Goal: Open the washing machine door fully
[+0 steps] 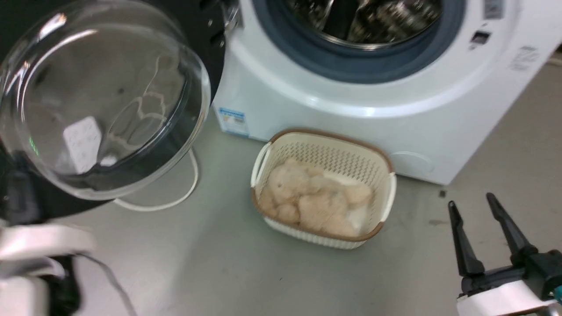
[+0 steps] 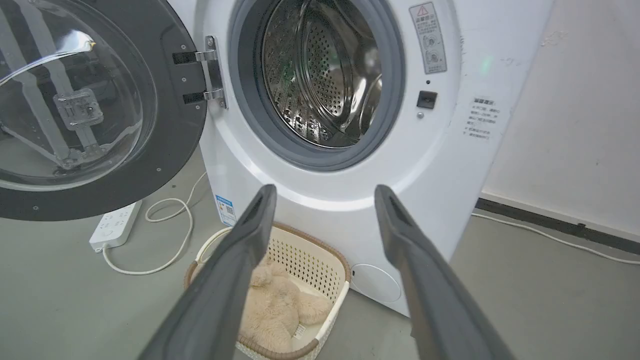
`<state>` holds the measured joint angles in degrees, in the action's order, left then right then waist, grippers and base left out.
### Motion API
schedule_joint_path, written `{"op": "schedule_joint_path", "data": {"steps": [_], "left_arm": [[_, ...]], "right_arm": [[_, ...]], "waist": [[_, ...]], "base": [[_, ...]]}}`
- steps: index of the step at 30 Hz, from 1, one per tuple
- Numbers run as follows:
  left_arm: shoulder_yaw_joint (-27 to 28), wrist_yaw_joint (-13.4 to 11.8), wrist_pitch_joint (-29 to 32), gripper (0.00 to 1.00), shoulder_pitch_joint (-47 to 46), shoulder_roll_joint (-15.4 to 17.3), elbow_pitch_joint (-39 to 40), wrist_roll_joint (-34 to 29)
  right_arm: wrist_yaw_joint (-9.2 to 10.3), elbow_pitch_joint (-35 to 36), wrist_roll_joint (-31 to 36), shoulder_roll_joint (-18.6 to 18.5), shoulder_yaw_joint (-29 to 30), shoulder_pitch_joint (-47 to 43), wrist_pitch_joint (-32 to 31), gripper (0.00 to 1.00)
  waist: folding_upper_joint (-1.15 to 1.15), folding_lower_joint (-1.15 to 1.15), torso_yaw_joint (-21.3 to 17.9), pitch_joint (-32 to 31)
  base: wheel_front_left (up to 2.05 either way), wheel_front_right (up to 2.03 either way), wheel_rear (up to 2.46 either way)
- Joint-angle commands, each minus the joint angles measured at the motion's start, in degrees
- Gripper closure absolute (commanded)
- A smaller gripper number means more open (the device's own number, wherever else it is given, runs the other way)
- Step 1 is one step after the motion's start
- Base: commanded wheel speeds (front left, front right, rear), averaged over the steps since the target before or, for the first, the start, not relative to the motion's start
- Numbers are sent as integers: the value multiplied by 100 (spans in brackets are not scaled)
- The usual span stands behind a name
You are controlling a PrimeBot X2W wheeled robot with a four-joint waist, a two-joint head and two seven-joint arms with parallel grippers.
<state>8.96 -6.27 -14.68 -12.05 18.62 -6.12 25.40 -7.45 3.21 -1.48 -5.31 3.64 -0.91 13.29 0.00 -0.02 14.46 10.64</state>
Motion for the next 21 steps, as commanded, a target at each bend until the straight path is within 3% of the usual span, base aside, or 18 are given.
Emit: {"op": "schedule_joint_path", "data": {"steps": [1,6,12,13,14,21], "left_arm": [[-87,13,-29,100,92,-86,138,-44],[-731,41,179,100,528,-474,950,-200],[-1347,54,363,100,838,-694,1026,-447],[-1418,53,368,35,889,-700,973,-499],[-1490,58,375,0,942,-705,912,-546],[-1832,36,311,0,1267,-780,576,-765]], "right_arm": [[-3,-14,7,33,49,-26,41,0],[-3,-74,13,173,210,-94,113,0],[-3,-146,-16,236,156,-238,152,0],[-3,-159,-69,238,144,-264,156,0],[-3,-177,-135,239,129,-290,159,0],[-3,-228,-360,242,82,-424,169,0]], "waist": [[0,2,-201,-236],[0,2,-509,-504],[0,2,-939,-728],[0,2,-1006,-752],[0,2,-1071,-778],[0,2,-1392,-887]], "base": [[0,0,0],[0,0,0],[0,0,0],[0,0,0],[0,0,0],[0,0,0]]}}
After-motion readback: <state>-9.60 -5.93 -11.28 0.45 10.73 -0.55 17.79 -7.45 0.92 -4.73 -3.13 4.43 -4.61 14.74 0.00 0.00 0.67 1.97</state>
